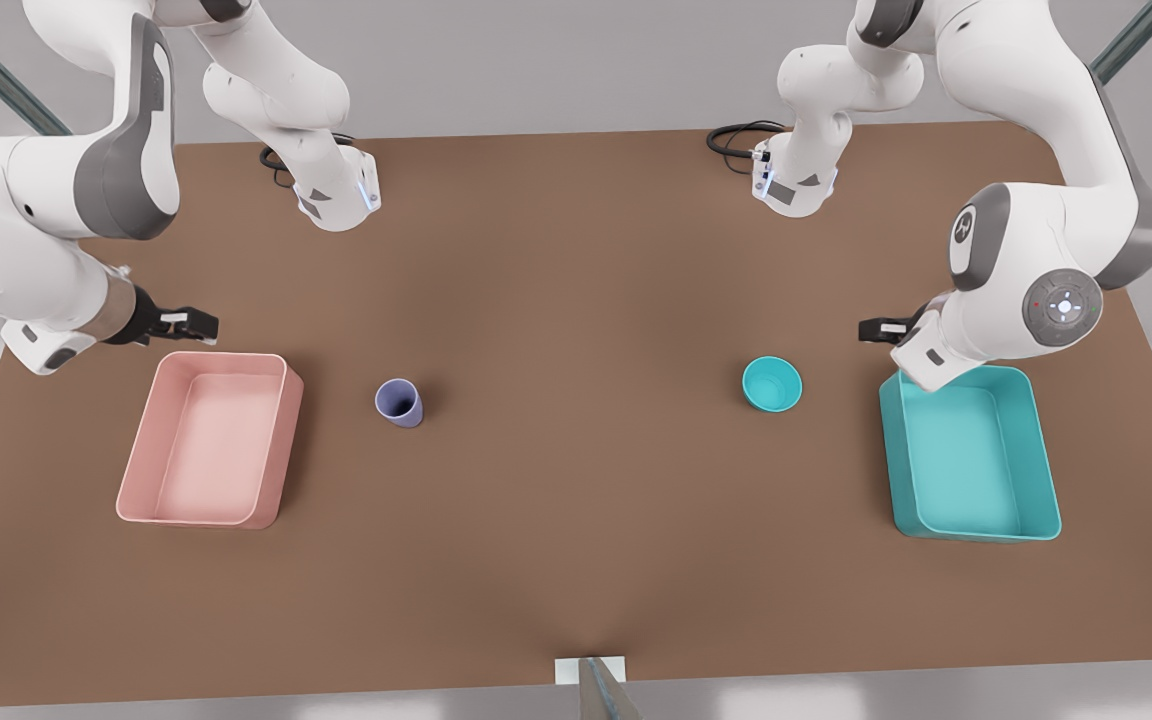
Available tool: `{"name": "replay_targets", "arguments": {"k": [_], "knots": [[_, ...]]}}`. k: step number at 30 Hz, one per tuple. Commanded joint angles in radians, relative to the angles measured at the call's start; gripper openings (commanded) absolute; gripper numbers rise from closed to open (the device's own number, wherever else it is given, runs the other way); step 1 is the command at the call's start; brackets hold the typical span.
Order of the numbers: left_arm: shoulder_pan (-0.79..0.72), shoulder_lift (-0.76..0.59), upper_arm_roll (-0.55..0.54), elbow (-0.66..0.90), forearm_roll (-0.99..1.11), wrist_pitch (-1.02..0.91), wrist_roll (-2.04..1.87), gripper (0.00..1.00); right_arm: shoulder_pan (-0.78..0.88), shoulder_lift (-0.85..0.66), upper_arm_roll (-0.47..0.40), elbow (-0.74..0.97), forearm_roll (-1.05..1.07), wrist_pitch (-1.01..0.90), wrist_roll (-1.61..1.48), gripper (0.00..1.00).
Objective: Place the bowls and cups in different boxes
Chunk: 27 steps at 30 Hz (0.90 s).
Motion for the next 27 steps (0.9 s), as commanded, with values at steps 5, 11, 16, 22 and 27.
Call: {"name": "replay_targets", "arguments": {"k": [5, 11, 16, 22, 27], "knots": [[-0.025, 0.194, 0.001, -0.139, -0.087, 0.421, -0.012, 1.00, 0.095, 0.088, 0.010, -0.008, 0.021, 0.073, 0.023, 1.00], [0.005, 0.287, 0.020, -0.469, -0.270, 0.845, 0.341, 1.00, 0.212, 0.144, 0.012, -0.257, 0.035, 0.465, 0.227, 1.00], [0.005, 0.280, 0.034, -0.541, -0.264, 0.854, 0.380, 1.00, 0.235, 0.190, 0.012, -0.391, 0.037, 0.712, 0.302, 1.00], [0.000, 0.260, 0.034, -0.554, -0.267, 0.793, 0.352, 0.31, 0.237, 0.223, 0.012, -0.446, 0.038, 0.812, 0.309, 1.00], [-0.003, 0.260, 0.034, -0.546, -0.272, 0.773, 0.336, 0.21, 0.235, 0.213, 0.013, -0.509, 0.038, 0.825, 0.309, 1.00]]}}
